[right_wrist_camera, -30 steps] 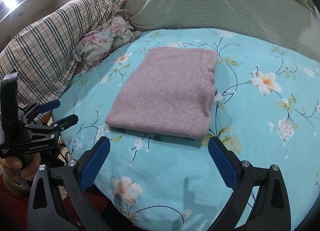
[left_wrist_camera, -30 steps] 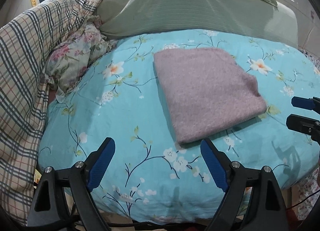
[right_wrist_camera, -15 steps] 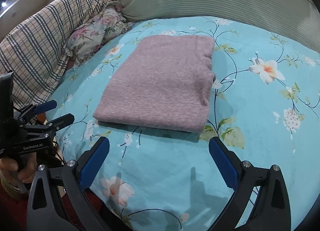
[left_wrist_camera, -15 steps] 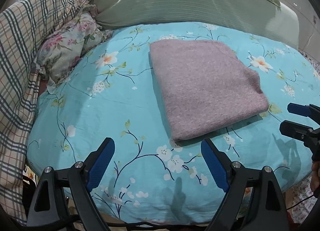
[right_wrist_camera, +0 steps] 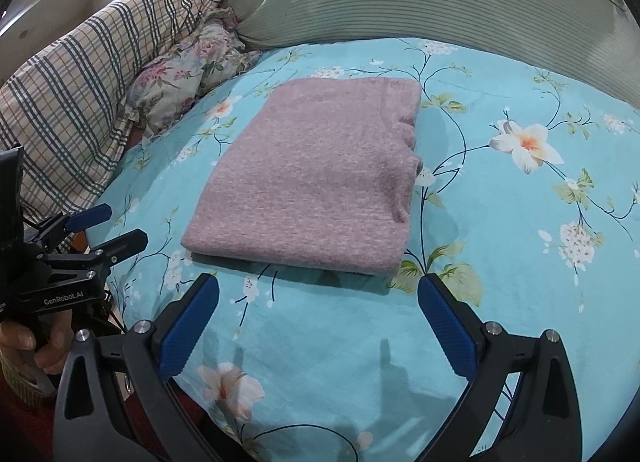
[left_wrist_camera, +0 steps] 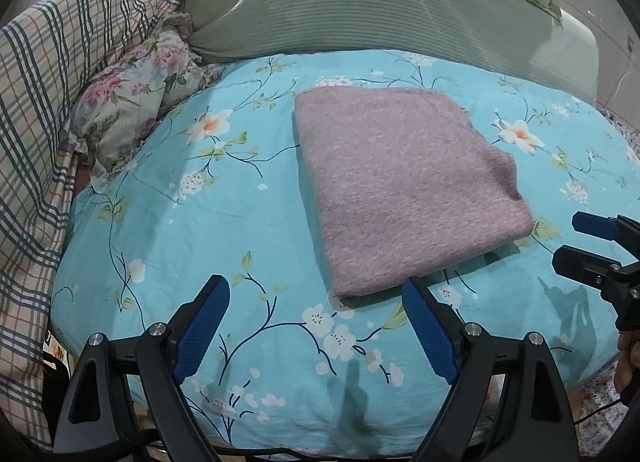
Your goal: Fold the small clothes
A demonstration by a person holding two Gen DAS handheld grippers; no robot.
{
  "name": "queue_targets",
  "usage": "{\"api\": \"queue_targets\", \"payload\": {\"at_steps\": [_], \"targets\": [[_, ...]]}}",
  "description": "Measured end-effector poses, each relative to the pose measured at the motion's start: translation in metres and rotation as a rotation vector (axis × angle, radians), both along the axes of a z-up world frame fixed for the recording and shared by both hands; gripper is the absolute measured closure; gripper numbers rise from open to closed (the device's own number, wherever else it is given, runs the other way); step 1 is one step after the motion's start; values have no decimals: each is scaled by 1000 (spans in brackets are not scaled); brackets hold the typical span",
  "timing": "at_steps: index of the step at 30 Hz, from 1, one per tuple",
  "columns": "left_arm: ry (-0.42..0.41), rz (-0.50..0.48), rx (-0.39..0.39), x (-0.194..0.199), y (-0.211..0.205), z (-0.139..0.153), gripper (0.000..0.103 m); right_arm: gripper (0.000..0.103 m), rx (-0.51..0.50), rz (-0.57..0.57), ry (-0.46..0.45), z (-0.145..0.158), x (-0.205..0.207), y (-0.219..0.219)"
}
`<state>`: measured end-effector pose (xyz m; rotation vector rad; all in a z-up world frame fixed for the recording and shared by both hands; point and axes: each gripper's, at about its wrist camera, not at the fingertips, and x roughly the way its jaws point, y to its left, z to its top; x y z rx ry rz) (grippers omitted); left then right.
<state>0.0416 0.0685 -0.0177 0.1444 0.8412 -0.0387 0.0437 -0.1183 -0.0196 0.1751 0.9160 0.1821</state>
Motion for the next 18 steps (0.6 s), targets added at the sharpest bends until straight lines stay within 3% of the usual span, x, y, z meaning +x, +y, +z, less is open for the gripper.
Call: {"api": "queue_targets", "payload": {"at_steps": [18], "targets": [[14, -2, -6, -1, -3, -3, 14, 3, 1, -2, 7, -4, -1, -2]]}}
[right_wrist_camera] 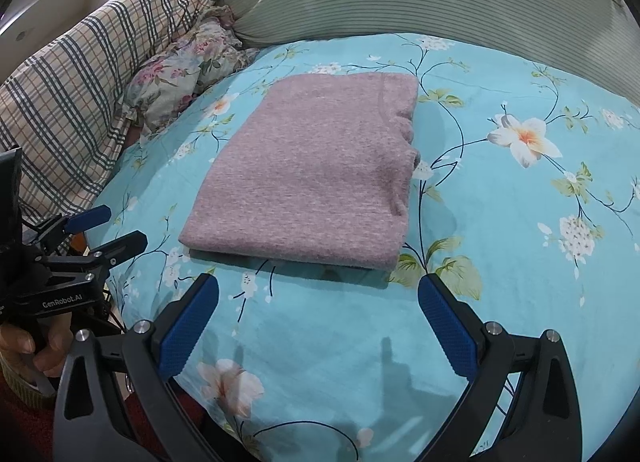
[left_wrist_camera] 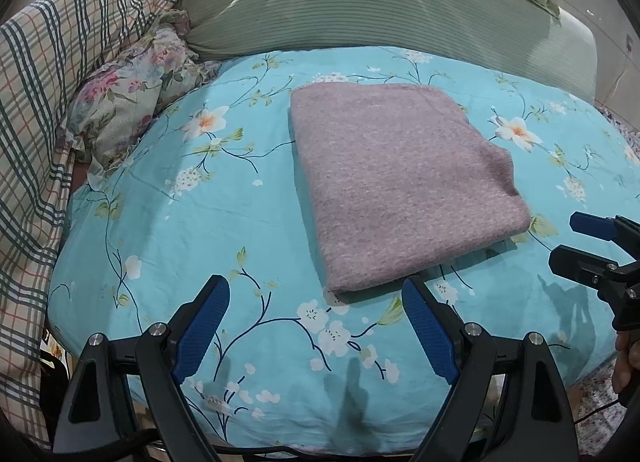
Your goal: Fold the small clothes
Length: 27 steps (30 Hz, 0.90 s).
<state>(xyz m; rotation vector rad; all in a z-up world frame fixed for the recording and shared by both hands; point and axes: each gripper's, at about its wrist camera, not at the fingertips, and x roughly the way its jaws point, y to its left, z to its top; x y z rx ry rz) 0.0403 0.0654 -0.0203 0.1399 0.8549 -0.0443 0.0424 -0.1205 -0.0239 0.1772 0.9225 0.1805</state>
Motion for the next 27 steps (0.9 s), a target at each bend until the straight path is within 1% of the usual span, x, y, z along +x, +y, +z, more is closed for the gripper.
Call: {"api": "queue_targets", "payload": {"at_steps": [9, 27], "targets": [[0, -7, -13, -1, -1, 1, 14, 3, -1, -1, -3, 1, -2, 2], [-3, -7, -8, -3, -4, 4, 14, 3, 4, 0, -3, 5, -3, 4]]}}
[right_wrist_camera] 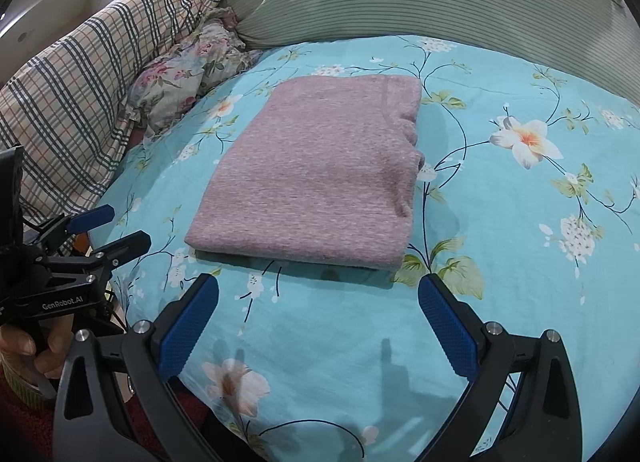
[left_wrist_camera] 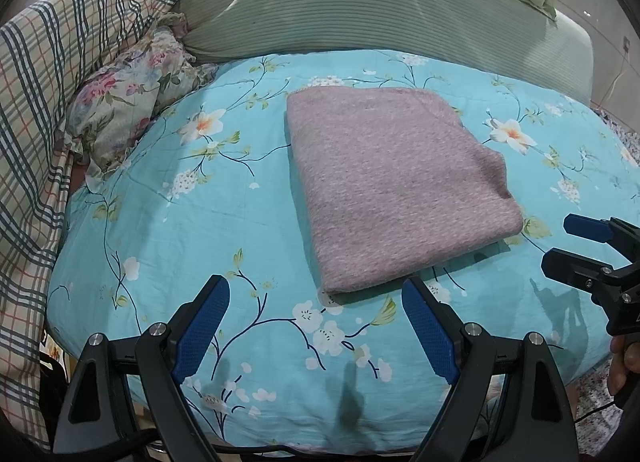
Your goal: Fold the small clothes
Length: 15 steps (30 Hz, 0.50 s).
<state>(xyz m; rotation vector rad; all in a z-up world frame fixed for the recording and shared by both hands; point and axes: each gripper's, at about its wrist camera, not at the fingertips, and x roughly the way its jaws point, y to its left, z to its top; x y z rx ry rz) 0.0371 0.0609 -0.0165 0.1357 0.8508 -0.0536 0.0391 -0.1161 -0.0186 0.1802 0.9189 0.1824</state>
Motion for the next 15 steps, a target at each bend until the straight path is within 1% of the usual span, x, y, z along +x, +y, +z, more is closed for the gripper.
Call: {"api": "queue_targets", "payload": {"at_steps": [15], "targets": [[1, -4, -1, 1, -2, 2, 14, 3, 4, -2, 1, 1, 1, 0]]}}
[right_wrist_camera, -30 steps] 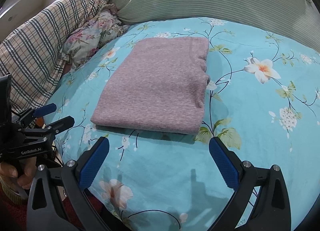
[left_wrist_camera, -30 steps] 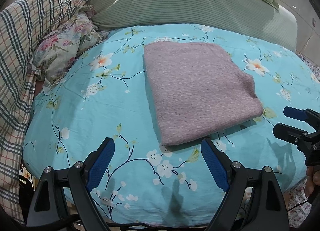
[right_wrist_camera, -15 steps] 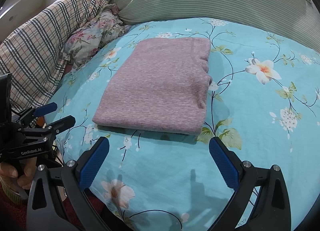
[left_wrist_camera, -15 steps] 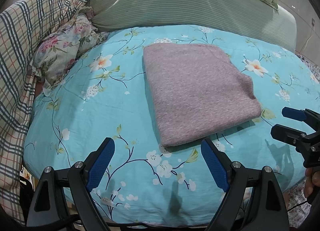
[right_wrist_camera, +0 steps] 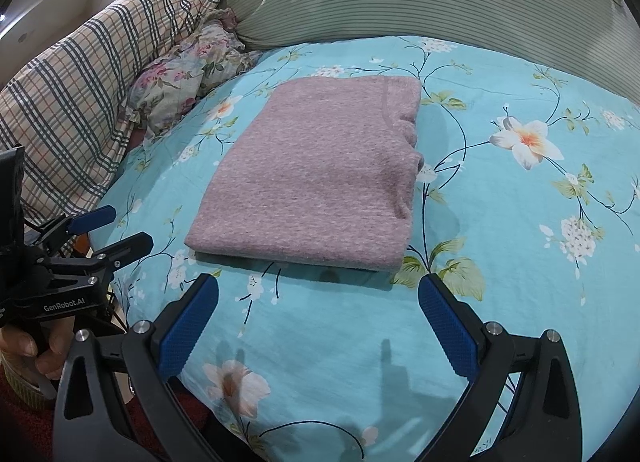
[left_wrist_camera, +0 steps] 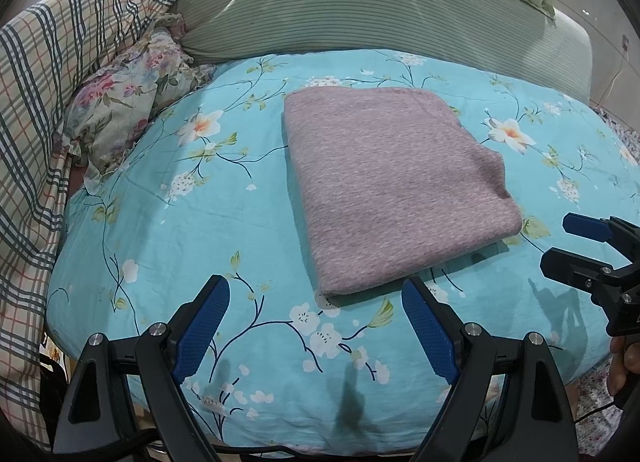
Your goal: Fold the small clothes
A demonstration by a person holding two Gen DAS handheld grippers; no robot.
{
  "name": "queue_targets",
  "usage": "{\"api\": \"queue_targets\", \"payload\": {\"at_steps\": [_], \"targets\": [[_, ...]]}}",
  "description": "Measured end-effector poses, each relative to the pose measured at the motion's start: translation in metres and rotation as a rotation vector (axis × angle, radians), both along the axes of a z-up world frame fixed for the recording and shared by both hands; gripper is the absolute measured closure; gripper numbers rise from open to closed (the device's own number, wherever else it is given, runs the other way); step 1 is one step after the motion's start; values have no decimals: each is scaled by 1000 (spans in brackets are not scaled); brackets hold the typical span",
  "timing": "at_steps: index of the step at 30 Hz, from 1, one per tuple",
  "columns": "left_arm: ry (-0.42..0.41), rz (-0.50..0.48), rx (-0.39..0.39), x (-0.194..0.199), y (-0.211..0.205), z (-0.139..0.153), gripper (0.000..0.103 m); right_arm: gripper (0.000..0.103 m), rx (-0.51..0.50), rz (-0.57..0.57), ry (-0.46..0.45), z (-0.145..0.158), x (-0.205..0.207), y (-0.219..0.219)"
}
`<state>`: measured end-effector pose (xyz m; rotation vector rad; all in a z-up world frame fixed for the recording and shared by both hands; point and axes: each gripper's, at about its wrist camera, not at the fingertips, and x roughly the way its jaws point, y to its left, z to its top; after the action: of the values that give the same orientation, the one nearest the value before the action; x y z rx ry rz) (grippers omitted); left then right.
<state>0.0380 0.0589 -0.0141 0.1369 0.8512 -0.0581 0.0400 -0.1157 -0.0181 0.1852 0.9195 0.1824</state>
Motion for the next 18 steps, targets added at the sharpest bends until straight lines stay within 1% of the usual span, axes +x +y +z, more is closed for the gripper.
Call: {"api": "queue_targets", "payload": {"at_steps": [18], "targets": [[0, -8, 1, 6, -2, -1, 14, 3, 3, 2, -1, 1, 4, -2]]}}
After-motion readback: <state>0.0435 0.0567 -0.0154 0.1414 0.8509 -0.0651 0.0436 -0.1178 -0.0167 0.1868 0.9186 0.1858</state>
